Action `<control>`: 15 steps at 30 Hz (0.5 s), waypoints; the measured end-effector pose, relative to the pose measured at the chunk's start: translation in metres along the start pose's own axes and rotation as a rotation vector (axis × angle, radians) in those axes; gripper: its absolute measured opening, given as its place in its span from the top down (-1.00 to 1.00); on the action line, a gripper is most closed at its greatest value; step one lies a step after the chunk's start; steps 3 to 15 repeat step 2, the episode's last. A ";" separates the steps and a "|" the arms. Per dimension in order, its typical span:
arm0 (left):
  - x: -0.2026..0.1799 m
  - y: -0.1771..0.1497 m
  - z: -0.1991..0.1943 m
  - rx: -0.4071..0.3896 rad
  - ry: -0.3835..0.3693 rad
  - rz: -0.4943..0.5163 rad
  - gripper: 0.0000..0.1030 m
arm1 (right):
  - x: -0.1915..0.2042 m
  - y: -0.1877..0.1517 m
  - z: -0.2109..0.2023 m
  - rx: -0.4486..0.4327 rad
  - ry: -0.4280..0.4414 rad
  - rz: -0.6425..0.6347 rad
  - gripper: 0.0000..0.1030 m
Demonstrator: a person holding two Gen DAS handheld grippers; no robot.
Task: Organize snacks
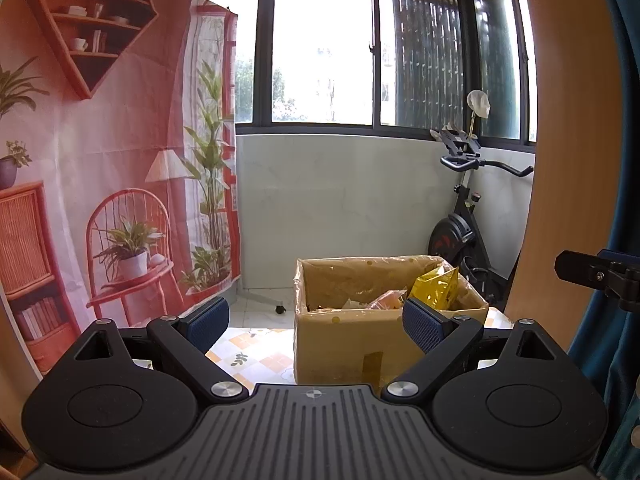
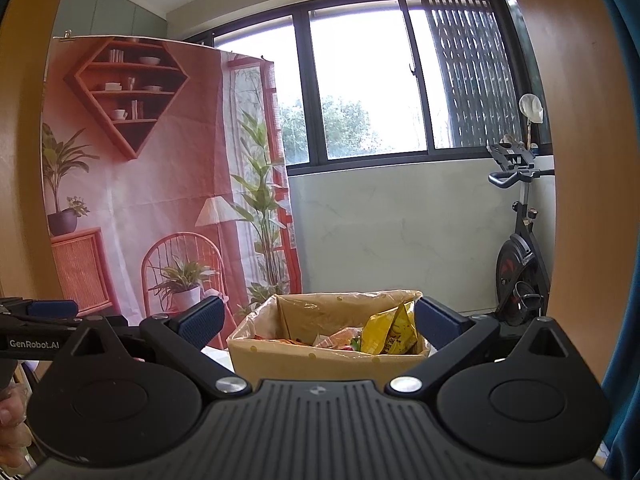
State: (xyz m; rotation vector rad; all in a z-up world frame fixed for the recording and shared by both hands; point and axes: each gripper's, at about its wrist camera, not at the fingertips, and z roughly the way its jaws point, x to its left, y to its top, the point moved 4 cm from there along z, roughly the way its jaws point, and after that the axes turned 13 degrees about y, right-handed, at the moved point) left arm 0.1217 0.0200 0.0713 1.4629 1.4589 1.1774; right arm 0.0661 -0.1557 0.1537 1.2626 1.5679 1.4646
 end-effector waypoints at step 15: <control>0.000 0.000 0.001 0.003 0.002 -0.001 -0.85 | -0.001 0.000 0.000 0.001 -0.002 0.000 -1.00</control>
